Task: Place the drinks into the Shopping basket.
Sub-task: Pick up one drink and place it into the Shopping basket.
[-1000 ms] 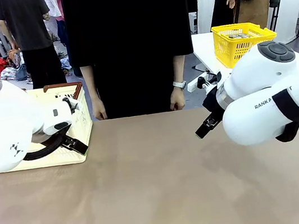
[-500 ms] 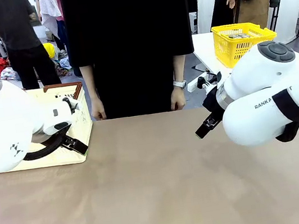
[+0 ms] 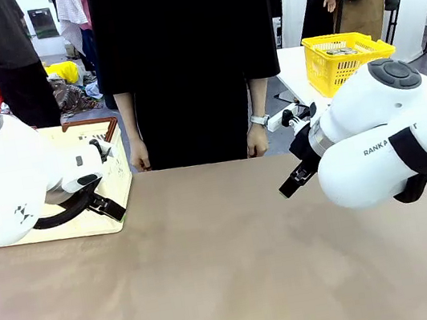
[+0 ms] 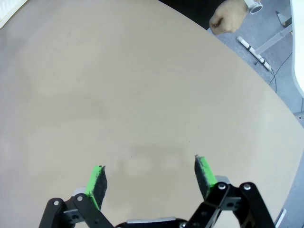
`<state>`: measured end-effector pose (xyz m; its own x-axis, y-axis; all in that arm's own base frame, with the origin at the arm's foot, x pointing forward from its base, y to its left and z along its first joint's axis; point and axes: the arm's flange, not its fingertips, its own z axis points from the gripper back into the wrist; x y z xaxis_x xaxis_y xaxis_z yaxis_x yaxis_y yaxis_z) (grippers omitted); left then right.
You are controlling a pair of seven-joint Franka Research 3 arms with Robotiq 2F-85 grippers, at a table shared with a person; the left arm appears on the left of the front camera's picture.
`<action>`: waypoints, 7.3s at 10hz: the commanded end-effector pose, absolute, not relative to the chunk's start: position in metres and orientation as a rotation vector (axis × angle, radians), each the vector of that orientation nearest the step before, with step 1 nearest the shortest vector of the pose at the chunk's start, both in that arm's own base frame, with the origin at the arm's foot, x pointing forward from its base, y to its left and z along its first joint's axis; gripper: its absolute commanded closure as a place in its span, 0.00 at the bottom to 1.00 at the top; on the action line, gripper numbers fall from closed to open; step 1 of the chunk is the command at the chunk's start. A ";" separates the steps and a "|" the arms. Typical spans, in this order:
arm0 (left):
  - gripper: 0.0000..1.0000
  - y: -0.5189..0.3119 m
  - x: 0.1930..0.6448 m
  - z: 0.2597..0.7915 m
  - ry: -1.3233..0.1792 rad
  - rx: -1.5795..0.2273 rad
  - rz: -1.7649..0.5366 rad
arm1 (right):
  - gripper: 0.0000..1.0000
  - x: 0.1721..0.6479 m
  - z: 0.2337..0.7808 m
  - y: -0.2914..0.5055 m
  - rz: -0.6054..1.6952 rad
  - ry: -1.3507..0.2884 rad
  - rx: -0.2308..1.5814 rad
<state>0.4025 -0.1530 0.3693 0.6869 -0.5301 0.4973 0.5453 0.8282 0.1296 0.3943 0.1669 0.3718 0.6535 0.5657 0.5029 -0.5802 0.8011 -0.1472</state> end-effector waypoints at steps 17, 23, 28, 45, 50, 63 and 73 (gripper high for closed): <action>0.00 0.262 0.192 0.468 -0.695 -1.402 0.338 | 0.00 0.196 0.496 -0.229 -0.480 -0.443 1.023; 0.00 0.268 0.185 0.457 -0.703 -1.402 0.384 | 0.00 0.193 0.485 -0.236 -0.550 -0.425 1.025; 0.00 0.268 0.185 0.457 -0.703 -1.402 0.384 | 0.00 0.193 0.485 -0.236 -0.550 -0.425 1.025; 0.00 0.268 0.185 0.457 -0.703 -1.402 0.384 | 0.00 0.193 0.485 -0.236 -0.550 -0.425 1.025; 0.00 0.268 0.185 0.457 -0.703 -1.402 0.384 | 0.00 0.193 0.485 -0.236 -0.550 -0.425 1.025; 0.00 0.268 0.185 0.457 -0.703 -1.402 0.384 | 0.00 0.193 0.485 -0.236 -0.550 -0.425 1.025; 0.00 0.175 0.220 0.526 -0.467 -1.226 0.355 | 0.00 0.193 0.485 -0.236 -0.550 -0.425 1.025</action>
<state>0.2125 0.2238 0.4895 0.8025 0.5737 0.1636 0.0160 0.2534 -0.9672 0.1941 -0.2365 0.4827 0.7829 -0.6194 0.0589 0.2500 0.3999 0.8818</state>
